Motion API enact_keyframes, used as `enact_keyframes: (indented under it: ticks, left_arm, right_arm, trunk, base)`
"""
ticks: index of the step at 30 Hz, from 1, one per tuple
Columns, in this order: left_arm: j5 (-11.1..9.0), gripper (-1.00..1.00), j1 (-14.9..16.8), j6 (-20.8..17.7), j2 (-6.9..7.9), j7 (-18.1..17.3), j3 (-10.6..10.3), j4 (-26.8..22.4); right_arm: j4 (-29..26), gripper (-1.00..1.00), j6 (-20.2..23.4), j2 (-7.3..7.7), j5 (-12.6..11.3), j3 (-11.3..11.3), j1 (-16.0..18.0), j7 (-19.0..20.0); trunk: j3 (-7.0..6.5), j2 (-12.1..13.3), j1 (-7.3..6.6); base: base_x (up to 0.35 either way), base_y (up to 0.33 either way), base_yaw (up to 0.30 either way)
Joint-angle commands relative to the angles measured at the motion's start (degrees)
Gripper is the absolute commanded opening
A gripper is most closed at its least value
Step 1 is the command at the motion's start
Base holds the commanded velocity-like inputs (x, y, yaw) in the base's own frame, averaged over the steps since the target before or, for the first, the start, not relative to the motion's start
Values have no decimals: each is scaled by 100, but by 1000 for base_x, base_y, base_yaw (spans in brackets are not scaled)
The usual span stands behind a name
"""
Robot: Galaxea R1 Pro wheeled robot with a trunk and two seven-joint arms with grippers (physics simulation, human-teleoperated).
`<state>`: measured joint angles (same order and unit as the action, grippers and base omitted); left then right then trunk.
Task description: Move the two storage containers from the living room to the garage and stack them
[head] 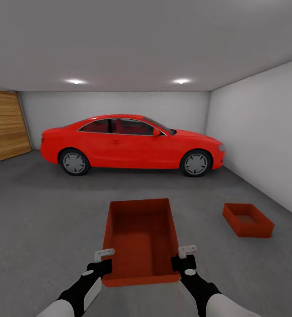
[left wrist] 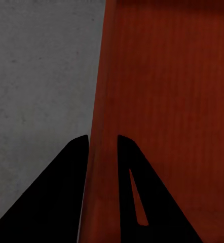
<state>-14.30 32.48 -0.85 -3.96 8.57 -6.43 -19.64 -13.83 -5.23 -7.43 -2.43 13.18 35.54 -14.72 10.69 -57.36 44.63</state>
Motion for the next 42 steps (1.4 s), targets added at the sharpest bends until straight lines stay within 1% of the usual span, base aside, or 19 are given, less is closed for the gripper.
enact_keyframes:
  ticks: [1,38,42]
  left_arm:
    - [41,-100,4,375,255,336,1,-23]
    - [41,-100,4,375,255,338,-7,-40]
    - [41,-100,4,375,255,332,-5,-40]
  right_arm:
    - [23,-100,-30,5,-85,-79,6,-31]
    - [22,-100,-37,9,-91,-79,6,-31]
    - [21,-100,-38,7,-91,-81,6,-33]
  trunk:
    - [8,-5,4]
    - [8,-5,4]
    - [8,-5,4]
  base:
    - [322,0,0]
    - [322,0,0]
    - [322,0,-139]
